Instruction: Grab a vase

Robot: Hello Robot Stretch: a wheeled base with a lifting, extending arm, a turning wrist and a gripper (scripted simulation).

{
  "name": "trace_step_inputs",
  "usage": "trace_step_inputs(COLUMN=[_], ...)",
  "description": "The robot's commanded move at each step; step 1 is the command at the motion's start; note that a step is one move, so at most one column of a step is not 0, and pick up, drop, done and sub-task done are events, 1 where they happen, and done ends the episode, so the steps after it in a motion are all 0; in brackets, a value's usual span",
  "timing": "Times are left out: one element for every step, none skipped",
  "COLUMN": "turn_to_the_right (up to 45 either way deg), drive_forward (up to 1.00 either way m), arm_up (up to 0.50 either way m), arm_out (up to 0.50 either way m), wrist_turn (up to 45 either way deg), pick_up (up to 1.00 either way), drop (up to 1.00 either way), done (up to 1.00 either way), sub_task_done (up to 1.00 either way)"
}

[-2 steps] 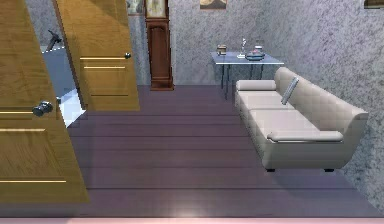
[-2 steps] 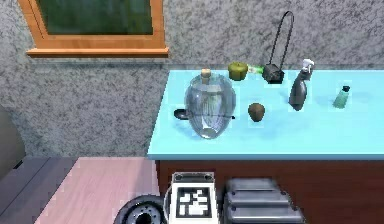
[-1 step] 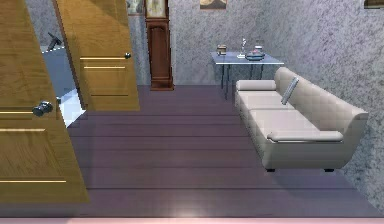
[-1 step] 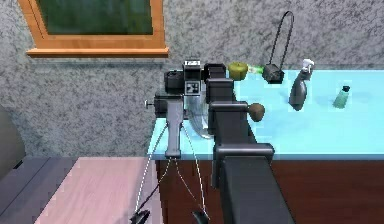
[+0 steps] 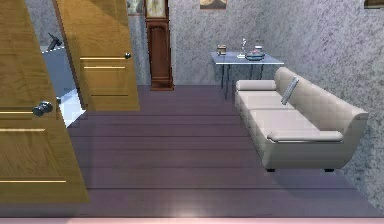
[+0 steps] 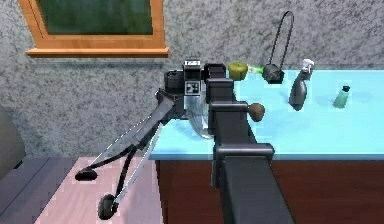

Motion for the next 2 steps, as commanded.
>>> trace_step_inputs(turn_to_the_right=[0.0, 0.0], drive_forward=[0.00, 0.00], arm_up=[0.00, 0.00], arm_out=[0.00, 0.00], wrist_turn=[45.0, 45.0], pick_up=[0.00, 0.00], drop=[0.00, 0.00], done=[0.00, 0.00], sub_task_done=[0.00, 0.00])
